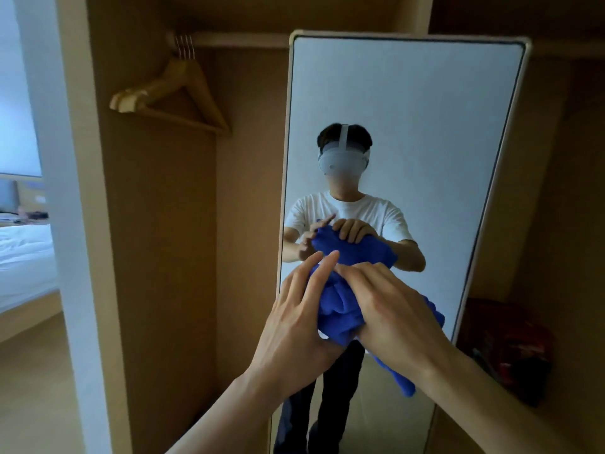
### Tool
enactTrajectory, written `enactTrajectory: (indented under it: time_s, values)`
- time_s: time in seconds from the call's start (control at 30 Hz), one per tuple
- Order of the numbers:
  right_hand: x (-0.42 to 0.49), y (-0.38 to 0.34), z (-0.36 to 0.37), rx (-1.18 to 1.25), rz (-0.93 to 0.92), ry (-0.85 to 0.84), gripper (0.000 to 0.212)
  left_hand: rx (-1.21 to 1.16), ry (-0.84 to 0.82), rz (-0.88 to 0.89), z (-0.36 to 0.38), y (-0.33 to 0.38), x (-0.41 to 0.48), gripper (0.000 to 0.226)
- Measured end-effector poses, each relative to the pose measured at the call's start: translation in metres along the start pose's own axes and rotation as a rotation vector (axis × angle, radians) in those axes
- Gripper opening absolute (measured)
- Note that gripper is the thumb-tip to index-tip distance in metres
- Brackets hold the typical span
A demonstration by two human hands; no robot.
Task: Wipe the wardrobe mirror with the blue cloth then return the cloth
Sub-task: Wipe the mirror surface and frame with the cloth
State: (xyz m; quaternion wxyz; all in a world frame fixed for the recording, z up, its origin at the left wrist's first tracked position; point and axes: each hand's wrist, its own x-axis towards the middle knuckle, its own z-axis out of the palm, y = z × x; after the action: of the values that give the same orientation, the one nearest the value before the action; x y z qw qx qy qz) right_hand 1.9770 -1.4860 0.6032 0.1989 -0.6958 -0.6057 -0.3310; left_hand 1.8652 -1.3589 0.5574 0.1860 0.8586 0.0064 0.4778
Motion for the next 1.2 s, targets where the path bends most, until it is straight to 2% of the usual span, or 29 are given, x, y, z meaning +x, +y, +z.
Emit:
enactTrajectory:
  time_s: [0.13,0.23,0.33,0.47,0.63,0.8,0.9,1.1,1.2]
  values:
    - [0.013,-0.002,-0.012,-0.074,-0.052,0.025,0.048,0.025,0.046,0.039,-0.019,0.003,0.009,0.084]
    - [0.023,-0.004,-0.014,-0.107,-0.102,0.052,0.045,0.027,0.075,0.065,-0.032,-0.004,0.019,0.070]
    - [0.038,-0.006,-0.015,-0.122,-0.123,0.075,0.047,-0.005,0.083,0.095,-0.046,-0.012,0.030,0.067]
    - [0.065,-0.011,-0.017,-0.197,-0.067,0.174,0.081,-0.069,0.111,0.158,-0.065,-0.027,0.051,0.052]
    - [0.091,-0.020,-0.035,-0.249,-0.017,0.209,0.060,-0.166,0.164,0.218,-0.083,-0.037,0.077,0.041]
    - [0.130,-0.021,-0.053,-0.380,-0.074,0.316,0.064,-0.190,0.196,0.262,-0.102,-0.035,0.115,0.054]
    - [0.156,-0.013,-0.062,-0.468,-0.093,0.342,0.066,-0.231,0.181,0.186,-0.110,-0.038,0.137,0.069]
    - [0.203,0.003,-0.081,-0.609,-0.171,0.420,0.061,-0.297,0.118,0.020,-0.120,-0.039,0.181,0.084]
    - [0.226,0.012,-0.093,-0.664,-0.176,0.446,0.060,-0.287,0.129,0.014,-0.126,-0.037,0.205,0.087]
